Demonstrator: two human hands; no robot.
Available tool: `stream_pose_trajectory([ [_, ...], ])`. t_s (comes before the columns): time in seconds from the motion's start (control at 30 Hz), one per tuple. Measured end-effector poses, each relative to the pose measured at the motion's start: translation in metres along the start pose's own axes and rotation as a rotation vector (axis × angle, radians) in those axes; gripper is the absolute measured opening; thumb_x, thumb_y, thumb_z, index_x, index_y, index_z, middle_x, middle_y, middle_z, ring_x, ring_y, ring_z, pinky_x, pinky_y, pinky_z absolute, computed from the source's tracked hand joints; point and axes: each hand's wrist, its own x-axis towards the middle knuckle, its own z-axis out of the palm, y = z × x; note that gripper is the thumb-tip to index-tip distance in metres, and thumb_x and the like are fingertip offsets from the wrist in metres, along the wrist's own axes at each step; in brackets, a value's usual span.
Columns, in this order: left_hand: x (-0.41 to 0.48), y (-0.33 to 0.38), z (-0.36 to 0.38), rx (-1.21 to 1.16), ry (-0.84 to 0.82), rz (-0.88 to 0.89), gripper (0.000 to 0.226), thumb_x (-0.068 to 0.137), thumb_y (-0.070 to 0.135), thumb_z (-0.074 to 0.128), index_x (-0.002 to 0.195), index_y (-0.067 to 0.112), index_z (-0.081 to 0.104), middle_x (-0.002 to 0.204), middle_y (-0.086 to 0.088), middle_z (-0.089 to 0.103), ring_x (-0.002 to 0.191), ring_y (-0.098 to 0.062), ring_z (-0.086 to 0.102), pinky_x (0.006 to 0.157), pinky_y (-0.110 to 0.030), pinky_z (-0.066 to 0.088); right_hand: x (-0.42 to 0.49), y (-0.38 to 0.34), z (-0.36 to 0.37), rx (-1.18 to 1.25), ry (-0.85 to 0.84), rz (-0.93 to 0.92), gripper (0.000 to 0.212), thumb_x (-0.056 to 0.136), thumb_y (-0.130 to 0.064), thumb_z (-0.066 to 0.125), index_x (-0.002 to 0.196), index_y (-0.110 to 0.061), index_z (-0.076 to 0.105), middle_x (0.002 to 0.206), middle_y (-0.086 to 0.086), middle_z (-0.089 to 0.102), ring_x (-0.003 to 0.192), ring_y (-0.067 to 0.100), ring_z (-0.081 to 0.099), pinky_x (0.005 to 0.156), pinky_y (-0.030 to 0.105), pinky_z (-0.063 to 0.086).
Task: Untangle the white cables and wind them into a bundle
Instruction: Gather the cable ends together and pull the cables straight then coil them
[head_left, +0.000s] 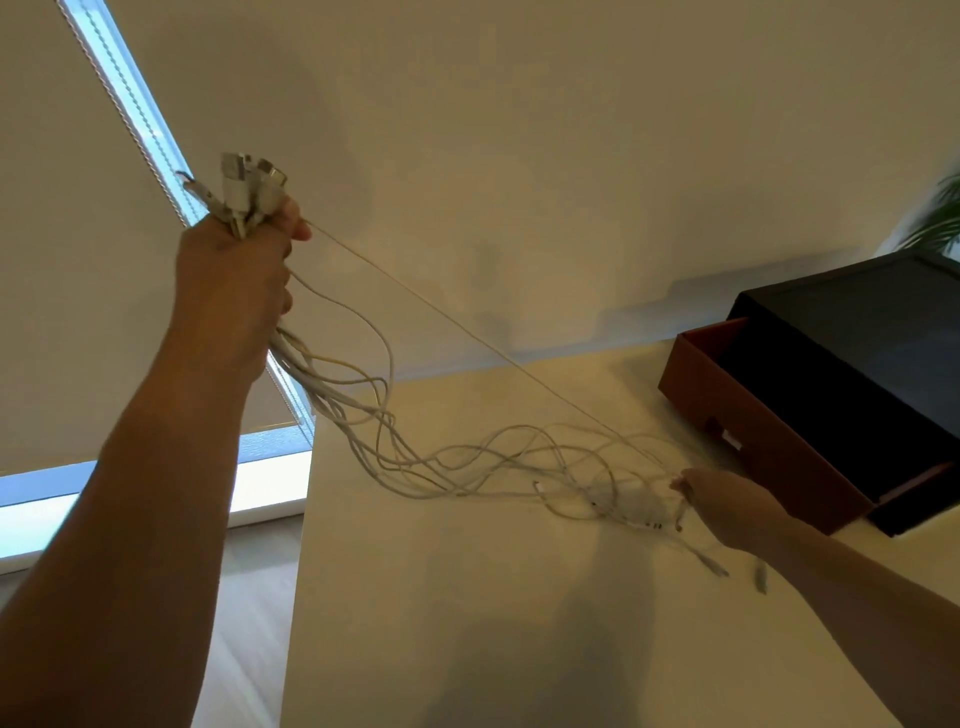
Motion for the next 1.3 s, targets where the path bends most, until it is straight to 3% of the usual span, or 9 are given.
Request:
stream_pose_trajectory([
  [0.13, -0.006, -0.010, 0.006, 0.064, -0.106, -0.043, 0.027, 0.096, 0.025, 0.057, 0.070, 0.019, 0.060, 0.058, 0.004, 0.035, 0.038, -0.003, 0.026, 0.037, -0.015, 0.022, 0.008, -0.009, -0.003, -0.058, -0.103, -0.023, 0.034, 0.100, -0.027, 0.041, 0.131, -0.015, 0.046, 0.131, 0.007, 0.053, 0.117, 0.023, 0.052, 0.096, 0.033, 0.045],
  [0.27, -0.015, -0.016, 0.016, 0.085, -0.190, -0.046, 0.030, 0.095, 0.027, 0.058, 0.066, 0.022, 0.062, 0.050, 0.011, 0.034, 0.039, -0.004, 0.023, 0.041, -0.019, 0.018, 0.010, -0.051, -0.060, 0.230, 0.006, -0.165, 0.092, 0.085, -0.058, 0.057, 0.152, -0.023, 0.004, 0.155, 0.007, 0.017, 0.142, 0.030, 0.020, 0.114, 0.045, 0.026],
  [0.47, -0.030, -0.013, 0.035, 0.171, -0.318, -0.026, 0.027, 0.082, 0.041, 0.063, 0.058, 0.031, 0.068, 0.045, 0.012, 0.041, 0.042, -0.008, 0.029, 0.049, -0.025, 0.022, -0.022, -0.151, -0.166, 0.733, 0.573, -0.607, 0.064, 0.092, -0.053, 0.046, 0.147, -0.026, 0.026, 0.144, -0.005, 0.040, 0.133, 0.014, 0.033, 0.107, 0.034, 0.029],
  [0.57, -0.035, -0.014, 0.035, 0.231, -0.333, 0.001, 0.027, 0.084, 0.042, 0.063, 0.058, 0.035, 0.067, 0.046, 0.018, 0.050, 0.051, -0.005, 0.038, 0.054, -0.027, 0.028, -0.018, -0.170, -0.179, 0.664, 0.730, -0.711, 0.019, 0.099, -0.034, 0.037, 0.103, -0.031, 0.055, 0.095, -0.011, 0.062, 0.089, 0.007, 0.054, 0.089, 0.035, 0.039],
  [0.6, -0.035, -0.013, 0.032, 0.239, -0.310, 0.009, 0.027, 0.084, 0.042, 0.063, 0.058, 0.035, 0.067, 0.046, 0.016, 0.049, 0.051, -0.007, 0.037, 0.054, -0.027, 0.028, -0.016, -0.170, -0.177, 0.622, 0.739, -0.722, 0.022, 0.099, -0.029, 0.033, 0.087, -0.031, 0.051, 0.077, -0.015, 0.057, 0.072, 0.004, 0.051, 0.079, 0.032, 0.038],
  [0.73, -0.024, -0.007, 0.010, 0.124, -0.151, -0.027, 0.026, 0.087, 0.029, 0.063, 0.062, 0.024, 0.065, 0.055, 0.004, 0.039, 0.042, -0.007, 0.029, 0.045, -0.021, 0.022, 0.000, -0.135, -0.143, 0.566, 0.530, -0.554, 0.035, 0.102, -0.028, 0.036, 0.069, -0.022, 0.044, 0.057, -0.010, 0.047, 0.054, 0.013, 0.046, 0.061, 0.028, 0.032],
  [0.97, -0.013, -0.017, -0.016, 0.071, -0.083, -0.038, 0.024, 0.095, 0.023, 0.058, 0.072, 0.016, 0.061, 0.041, 0.014, 0.036, 0.037, -0.001, 0.026, 0.038, -0.014, 0.022, 0.007, -0.050, -0.080, 0.798, 0.256, -0.238, 0.043, 0.103, -0.027, 0.036, 0.066, -0.008, 0.047, 0.058, 0.011, 0.052, 0.057, 0.026, 0.050, 0.060, 0.023, 0.039],
  [1.1, -0.007, -0.023, -0.017, 0.091, -0.068, -0.024, 0.024, 0.092, 0.028, 0.061, 0.069, 0.022, 0.064, 0.047, 0.011, 0.037, 0.039, -0.003, 0.026, 0.039, -0.015, 0.024, 0.010, -0.020, -0.055, 0.868, 0.200, -0.040, 0.045, 0.102, -0.020, 0.038, 0.059, -0.009, 0.047, 0.054, 0.007, 0.048, 0.057, 0.025, 0.049, 0.066, 0.038, 0.043],
  [1.3, 0.004, -0.044, -0.024, 0.284, -0.073, -0.081, 0.021, 0.083, 0.046, 0.063, 0.079, 0.026, 0.071, 0.051, 0.014, 0.051, 0.039, -0.007, 0.030, 0.052, -0.027, 0.027, 0.004, -0.002, -0.052, 0.568, 0.102, 0.009, 0.036, 0.102, -0.020, 0.035, 0.072, -0.018, 0.054, 0.083, -0.002, 0.062, 0.080, 0.026, 0.062, 0.075, 0.039, 0.046],
])
